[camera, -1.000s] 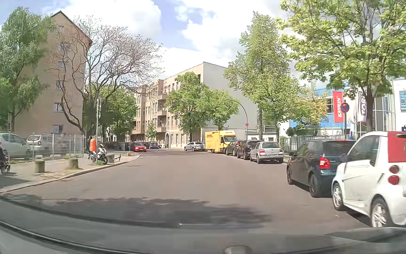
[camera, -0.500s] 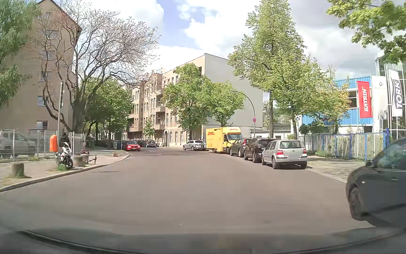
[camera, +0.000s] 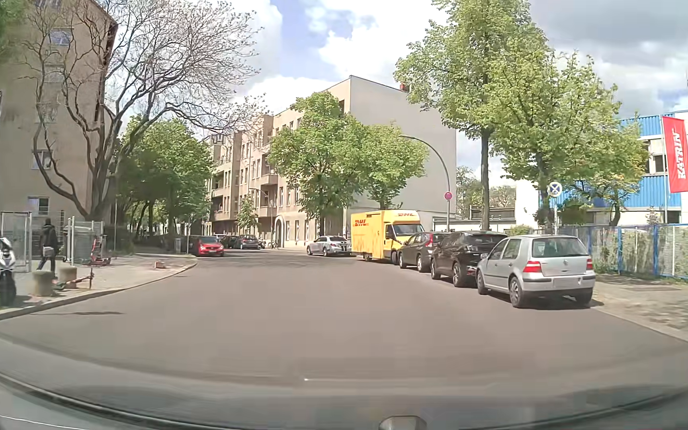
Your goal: Follow the waypoints while adhering to traffic rules and regulations
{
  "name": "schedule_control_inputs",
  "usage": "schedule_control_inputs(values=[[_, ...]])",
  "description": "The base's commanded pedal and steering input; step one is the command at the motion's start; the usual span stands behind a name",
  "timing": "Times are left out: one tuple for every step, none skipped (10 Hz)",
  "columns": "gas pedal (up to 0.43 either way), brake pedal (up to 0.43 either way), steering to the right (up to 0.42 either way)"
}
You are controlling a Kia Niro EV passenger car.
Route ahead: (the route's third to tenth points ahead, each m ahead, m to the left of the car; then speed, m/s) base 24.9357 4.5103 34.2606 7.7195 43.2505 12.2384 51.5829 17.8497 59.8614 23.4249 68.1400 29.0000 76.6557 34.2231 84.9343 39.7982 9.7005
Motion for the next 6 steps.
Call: schedule_control_inputs(values=[[0.000,0.018,-0.007],[0.000,0.018,-0.007],[0.000,0.018,-0.007],[0.000,0.018,-0.008],[0.000,0.018,-0.008],[0.000,0.018,-0.012]])
